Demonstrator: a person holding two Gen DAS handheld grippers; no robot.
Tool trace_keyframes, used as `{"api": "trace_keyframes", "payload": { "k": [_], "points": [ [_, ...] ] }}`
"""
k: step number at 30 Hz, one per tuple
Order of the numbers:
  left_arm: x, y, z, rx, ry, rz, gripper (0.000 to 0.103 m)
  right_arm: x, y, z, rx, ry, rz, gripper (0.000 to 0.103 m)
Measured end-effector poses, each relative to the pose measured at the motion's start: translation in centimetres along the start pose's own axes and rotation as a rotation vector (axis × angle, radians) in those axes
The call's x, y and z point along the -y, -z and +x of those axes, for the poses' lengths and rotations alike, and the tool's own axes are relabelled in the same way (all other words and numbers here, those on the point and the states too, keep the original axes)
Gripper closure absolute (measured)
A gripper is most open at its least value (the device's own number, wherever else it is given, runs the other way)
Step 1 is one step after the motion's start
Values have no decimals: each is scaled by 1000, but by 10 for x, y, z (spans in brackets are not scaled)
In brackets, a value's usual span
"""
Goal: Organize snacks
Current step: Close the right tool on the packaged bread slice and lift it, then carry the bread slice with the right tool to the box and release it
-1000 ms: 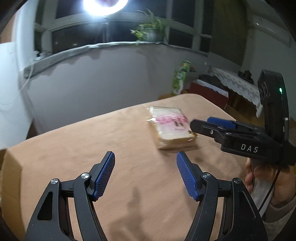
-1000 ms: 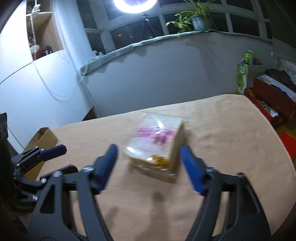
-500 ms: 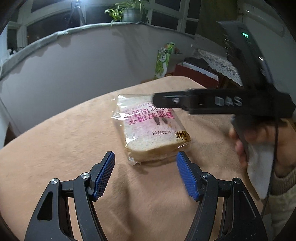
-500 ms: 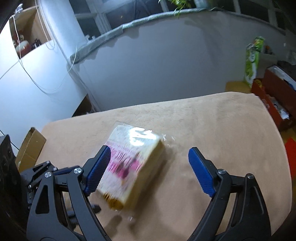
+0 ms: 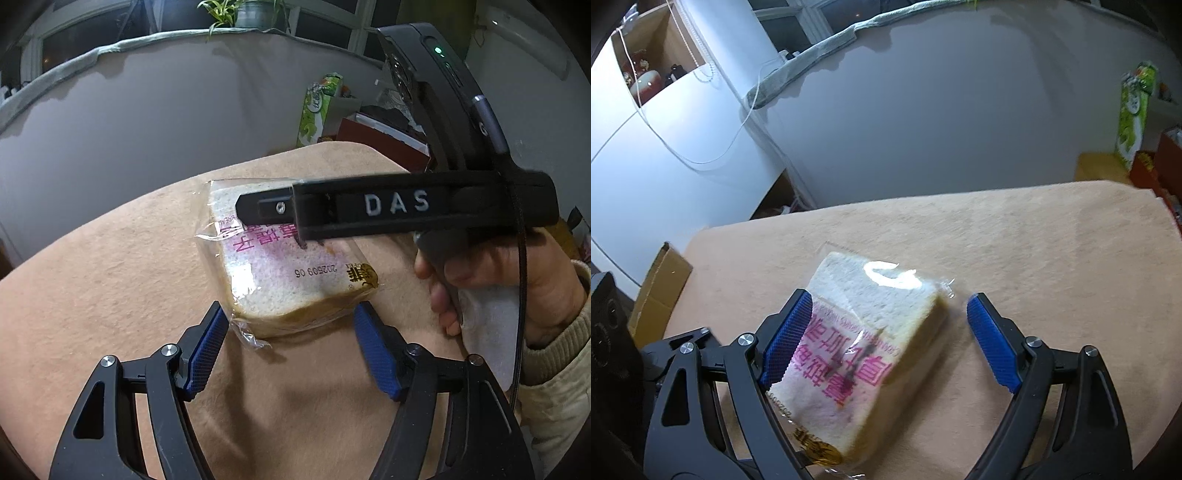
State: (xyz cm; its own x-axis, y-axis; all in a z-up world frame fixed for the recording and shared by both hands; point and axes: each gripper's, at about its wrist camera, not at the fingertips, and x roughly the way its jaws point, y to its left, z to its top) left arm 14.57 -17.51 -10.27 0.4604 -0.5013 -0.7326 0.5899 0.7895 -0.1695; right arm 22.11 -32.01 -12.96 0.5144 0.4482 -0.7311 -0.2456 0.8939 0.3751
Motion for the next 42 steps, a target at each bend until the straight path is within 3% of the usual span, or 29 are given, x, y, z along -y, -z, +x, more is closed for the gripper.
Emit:
{"api": "trace_keyframes", "payload": {
  "k": [5,7,8,11,18,28,42],
  "points": [
    [0,-1,6,-20,-9,4,36,-3,3,-3,15,15,-3,26],
    [4,-3,9,-23,-20,16,39,-4,5,-5,23,1,0,35],
    [5,-5,13,-22,-25,22,45,-5,5,-6,27,7,-1,35],
    [9,-2,9,-6,-35,41,48,-8,9,-12,43,19,11,36],
    [28,3,-16,68,-58,100,48,-19,22,-51,136,-1,42,37],
    [60,12,-89,182,-92,179,48,-67,37,-126,280,-45,17,37],
    [55,42,-162,267,-142,170,48,-147,54,-156,329,-103,-42,37]
  ]
}}
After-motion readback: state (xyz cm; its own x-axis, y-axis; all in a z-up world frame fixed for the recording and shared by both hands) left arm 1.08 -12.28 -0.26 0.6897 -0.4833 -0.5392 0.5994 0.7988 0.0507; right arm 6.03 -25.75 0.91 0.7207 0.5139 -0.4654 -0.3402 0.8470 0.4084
